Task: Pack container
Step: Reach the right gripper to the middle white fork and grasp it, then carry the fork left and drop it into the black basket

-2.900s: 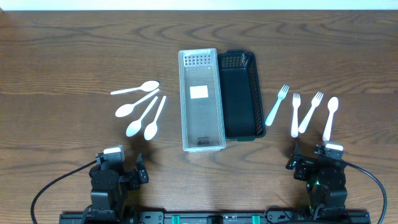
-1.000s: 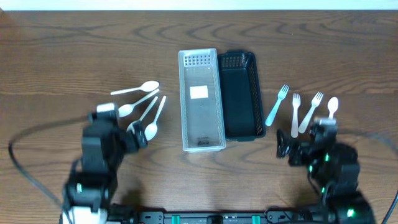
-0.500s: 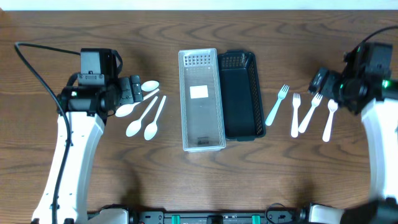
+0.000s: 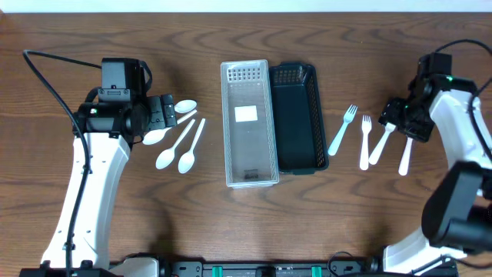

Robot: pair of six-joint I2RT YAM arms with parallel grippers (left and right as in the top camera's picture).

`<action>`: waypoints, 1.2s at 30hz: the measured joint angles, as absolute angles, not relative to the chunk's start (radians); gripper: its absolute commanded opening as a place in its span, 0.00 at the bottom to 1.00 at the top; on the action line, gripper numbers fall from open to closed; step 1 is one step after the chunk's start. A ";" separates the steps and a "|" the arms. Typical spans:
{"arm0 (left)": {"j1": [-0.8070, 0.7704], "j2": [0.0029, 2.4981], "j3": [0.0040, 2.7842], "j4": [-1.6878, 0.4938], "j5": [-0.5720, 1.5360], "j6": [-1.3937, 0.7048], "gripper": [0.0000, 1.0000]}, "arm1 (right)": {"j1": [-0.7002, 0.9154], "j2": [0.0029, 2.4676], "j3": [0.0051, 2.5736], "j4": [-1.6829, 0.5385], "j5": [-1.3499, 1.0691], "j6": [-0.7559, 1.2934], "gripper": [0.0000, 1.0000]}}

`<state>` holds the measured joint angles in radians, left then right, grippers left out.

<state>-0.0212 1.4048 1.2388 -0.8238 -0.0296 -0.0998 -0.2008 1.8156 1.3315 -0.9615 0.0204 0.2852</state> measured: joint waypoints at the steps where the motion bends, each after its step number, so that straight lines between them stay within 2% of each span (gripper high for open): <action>1: -0.021 1.405 1.239 -0.823 -0.030 -0.100 0.98 | -0.201 1.839 1.332 -0.958 0.025 0.293 0.66; 9: -0.021 1.405 1.239 -0.823 -0.030 -0.100 0.98 | -0.201 1.962 1.332 -0.937 0.039 0.323 0.64; 14: -0.021 1.405 1.239 -0.824 -0.030 -0.100 0.98 | -0.201 1.991 1.321 -0.862 0.042 0.333 0.49; 17: -0.021 1.405 1.239 -0.823 -0.030 -0.100 0.98 | -0.201 1.991 1.290 -0.805 0.040 0.336 0.46; 25: -0.021 1.405 1.239 -0.824 -0.030 -0.100 0.98 | -0.200 1.959 1.225 -0.714 0.038 0.336 0.02; 31: -0.021 1.405 1.239 -0.824 -0.030 -0.100 0.98 | -0.192 1.916 1.202 -0.761 0.034 0.340 0.02; 36: -0.021 1.405 1.239 -0.824 -0.030 -0.100 0.98 | -0.132 1.710 1.195 -0.809 0.034 0.340 0.01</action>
<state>-0.0212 1.4048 1.2388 -0.8238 -0.0296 -0.0998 -0.1322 1.7100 1.1946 -0.8093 0.0341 0.3401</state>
